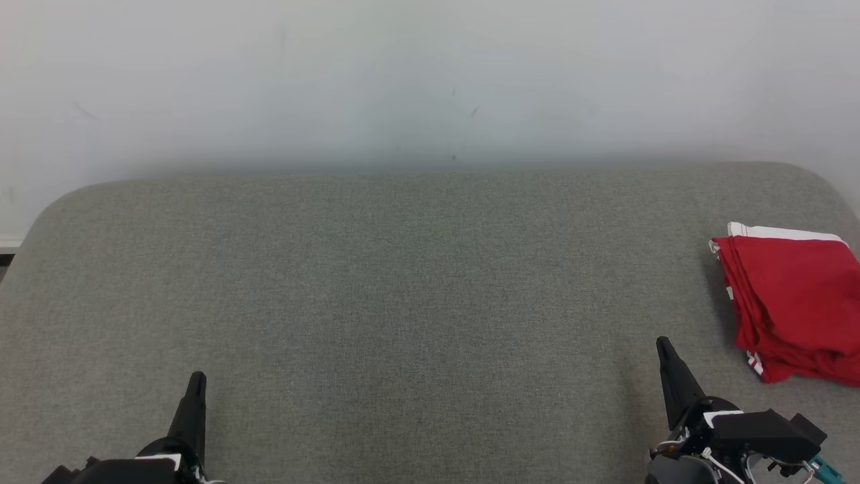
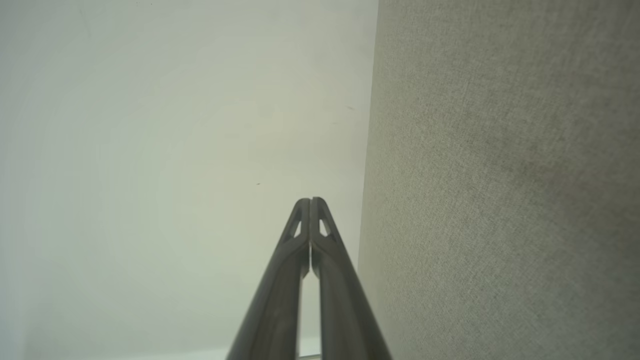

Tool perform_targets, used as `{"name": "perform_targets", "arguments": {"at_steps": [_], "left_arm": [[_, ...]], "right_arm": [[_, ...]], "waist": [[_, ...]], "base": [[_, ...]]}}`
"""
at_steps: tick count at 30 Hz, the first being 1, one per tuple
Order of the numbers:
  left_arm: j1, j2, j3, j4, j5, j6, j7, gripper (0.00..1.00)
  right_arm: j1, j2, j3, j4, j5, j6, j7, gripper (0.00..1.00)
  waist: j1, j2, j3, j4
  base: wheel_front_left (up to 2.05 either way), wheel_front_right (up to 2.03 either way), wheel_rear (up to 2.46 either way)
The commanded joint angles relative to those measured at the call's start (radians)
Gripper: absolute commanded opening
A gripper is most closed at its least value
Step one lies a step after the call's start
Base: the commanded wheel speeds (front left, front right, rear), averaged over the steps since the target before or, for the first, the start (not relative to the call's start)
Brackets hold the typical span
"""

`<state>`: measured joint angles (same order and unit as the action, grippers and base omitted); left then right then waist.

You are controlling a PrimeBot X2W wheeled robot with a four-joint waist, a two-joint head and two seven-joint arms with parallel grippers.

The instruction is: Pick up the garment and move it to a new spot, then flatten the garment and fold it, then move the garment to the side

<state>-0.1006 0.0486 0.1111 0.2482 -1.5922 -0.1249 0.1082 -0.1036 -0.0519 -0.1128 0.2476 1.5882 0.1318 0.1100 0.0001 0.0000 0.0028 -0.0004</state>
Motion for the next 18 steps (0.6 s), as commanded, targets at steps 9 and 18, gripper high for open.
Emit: {"name": "perform_targets", "arguments": {"at_steps": [9, 18], "left_arm": [[-0.014, 0.003, 0.005, -0.004, -0.023, -0.008, 0.008, 0.0], [-0.014, 0.003, 0.005, -0.004, -0.023, -0.008, 0.008, 0.0]], "right_arm": [[-0.008, 0.003, -0.002, -0.004, 0.026, -0.002, 0.007, 0.0], [-0.007, 0.003, -0.002, -0.004, 0.026, -0.002, 0.006, 0.0]], "waist": [[-0.0001, 0.0, 0.0, 0.0], [-0.0001, 0.0, 0.0, 0.0]], "base": [[0.0, 0.0, 0.0], [0.0, 0.0, 0.0]]}}
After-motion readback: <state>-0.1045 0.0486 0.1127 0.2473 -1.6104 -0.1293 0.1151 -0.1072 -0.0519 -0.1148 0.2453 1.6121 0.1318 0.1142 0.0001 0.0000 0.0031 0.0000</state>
